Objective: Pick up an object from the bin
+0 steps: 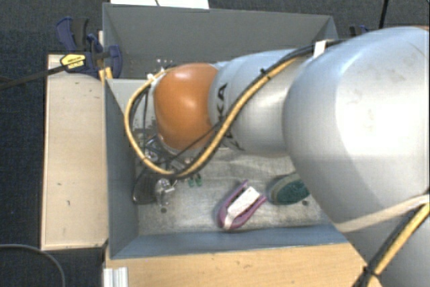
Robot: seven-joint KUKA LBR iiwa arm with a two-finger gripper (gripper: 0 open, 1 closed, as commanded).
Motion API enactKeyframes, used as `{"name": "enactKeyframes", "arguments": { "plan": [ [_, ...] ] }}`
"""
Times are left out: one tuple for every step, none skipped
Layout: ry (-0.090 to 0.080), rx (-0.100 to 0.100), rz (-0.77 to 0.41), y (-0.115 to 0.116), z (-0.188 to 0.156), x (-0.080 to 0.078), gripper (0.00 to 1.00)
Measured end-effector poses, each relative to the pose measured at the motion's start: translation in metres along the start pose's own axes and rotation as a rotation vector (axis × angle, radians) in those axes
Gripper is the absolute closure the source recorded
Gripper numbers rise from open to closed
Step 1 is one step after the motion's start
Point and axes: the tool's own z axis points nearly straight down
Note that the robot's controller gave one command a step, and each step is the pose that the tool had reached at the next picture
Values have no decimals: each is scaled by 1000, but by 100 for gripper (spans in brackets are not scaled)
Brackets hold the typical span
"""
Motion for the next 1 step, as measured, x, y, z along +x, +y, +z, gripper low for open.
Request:
{"name": "enactKeyframes", "arguments": {
  "plan": [
    [-9, 2, -380, -74, -155, -8, 100]
  ]
}}
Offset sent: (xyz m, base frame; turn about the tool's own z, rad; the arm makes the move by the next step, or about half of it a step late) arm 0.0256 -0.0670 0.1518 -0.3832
